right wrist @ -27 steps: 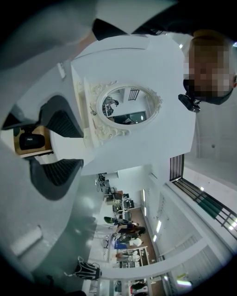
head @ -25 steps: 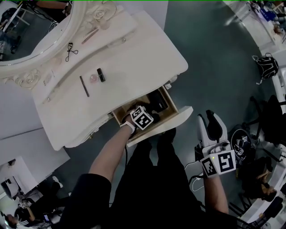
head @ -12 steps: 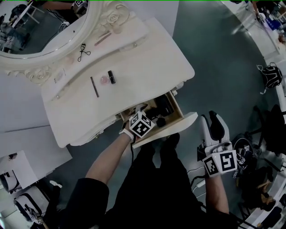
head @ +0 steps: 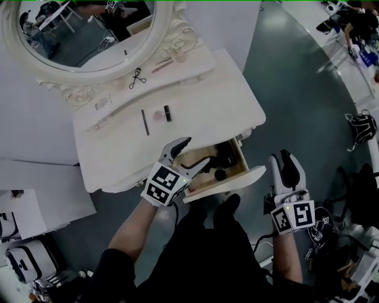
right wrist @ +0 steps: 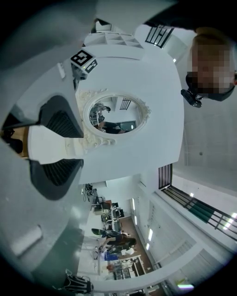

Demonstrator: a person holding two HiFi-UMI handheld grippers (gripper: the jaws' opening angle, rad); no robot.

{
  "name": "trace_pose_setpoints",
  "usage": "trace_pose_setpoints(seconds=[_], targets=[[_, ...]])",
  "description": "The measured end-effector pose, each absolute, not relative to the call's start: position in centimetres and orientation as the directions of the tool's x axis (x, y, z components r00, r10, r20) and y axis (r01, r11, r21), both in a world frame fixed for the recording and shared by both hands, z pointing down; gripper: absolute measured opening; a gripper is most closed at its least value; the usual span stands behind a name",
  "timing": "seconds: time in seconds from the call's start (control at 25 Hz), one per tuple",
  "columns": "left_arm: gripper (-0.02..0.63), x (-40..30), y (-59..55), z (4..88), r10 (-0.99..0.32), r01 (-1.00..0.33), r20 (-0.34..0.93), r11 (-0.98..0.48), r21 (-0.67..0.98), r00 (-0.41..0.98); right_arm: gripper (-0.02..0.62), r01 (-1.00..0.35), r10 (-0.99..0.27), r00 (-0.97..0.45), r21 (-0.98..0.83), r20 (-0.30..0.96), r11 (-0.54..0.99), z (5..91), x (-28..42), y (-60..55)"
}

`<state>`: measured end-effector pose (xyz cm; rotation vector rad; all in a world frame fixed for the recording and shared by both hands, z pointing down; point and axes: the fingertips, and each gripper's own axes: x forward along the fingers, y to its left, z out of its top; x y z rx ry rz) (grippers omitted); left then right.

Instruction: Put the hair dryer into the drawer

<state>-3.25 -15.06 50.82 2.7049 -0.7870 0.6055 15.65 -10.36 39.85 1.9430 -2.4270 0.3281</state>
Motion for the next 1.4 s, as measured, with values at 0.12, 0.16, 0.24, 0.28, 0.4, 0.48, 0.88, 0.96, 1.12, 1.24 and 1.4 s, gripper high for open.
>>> trace_pose_setpoints(seconds=[0.12,0.16,0.24,0.28,0.4,0.48,0.88,0.96,1.12,1.24,1.4], targets=[[0.249,-4.9,-15.4,43.6,-0.547,-0.599,0.291,-0.791,0.129,0.785,0.136,-0.963,-0.965,-0.244,-0.140,0.101,0.229,38.1,14.9,-10.9],[0.217,-5.3,-15.5,41.4,-0.578,-0.614,0.237,-0.780,0.122,0.781,0.132,-0.963,-0.965,-0.248,-0.135,0.086,0.235,37.4,14.6,-11.1],[0.164,-6.1,-15.4,37.5,-0.628,-0.643,0.145,-0.759,0.105,0.765,0.123,-0.961,-0.965,-0.255,-0.126,0.055,0.246,35.9,14.1,-11.4],[0.146,-6.4,-15.3,35.7,-0.648,-0.656,0.107,-0.748,0.097,0.755,0.119,-0.960,-0.965,-0.258,-0.120,0.039,0.252,35.2,13.8,-11.5],[0.098,-7.1,-15.1,31.6,-0.699,-0.698,0.017,-0.711,0.087,0.715,0.103,-0.958,-0.963,-0.269,-0.099,-0.012,0.269,32.7,12.9,-11.6],[0.070,-7.7,-15.2,29.7,-0.733,-0.729,-0.021,-0.678,0.098,0.679,0.089,-0.956,-0.960,-0.277,-0.083,-0.047,0.280,31.0,12.4,-11.5],[0.000,-9.2,-14.3,26.4,-0.796,-0.789,-0.082,-0.606,0.099,0.600,0.007,-0.952,-0.941,-0.302,0.000,-0.154,0.305,25.2,11.0,-10.1],[0.000,-9.4,-13.9,26.1,-0.800,-0.795,-0.087,-0.600,0.089,0.594,0.000,-0.949,-0.936,-0.313,0.009,-0.164,0.316,24.7,10.8,-9.7],[0.000,-9.4,-13.4,25.3,-0.801,-0.800,-0.103,-0.596,0.061,0.589,0.001,-0.945,-0.928,-0.323,0.013,-0.185,0.326,23.8,10.7,-9.3],[0.000,-9.2,-13.0,24.8,-0.800,-0.802,-0.109,-0.596,0.038,0.589,0.000,-0.944,-0.926,-0.325,0.013,-0.192,0.329,23.5,10.8,-9.1],[0.000,-9.2,-12.8,24.7,-0.801,-0.804,-0.113,-0.594,0.028,0.588,0.002,-0.942,-0.923,-0.331,0.014,-0.196,0.335,23.4,10.7,-9.0]])
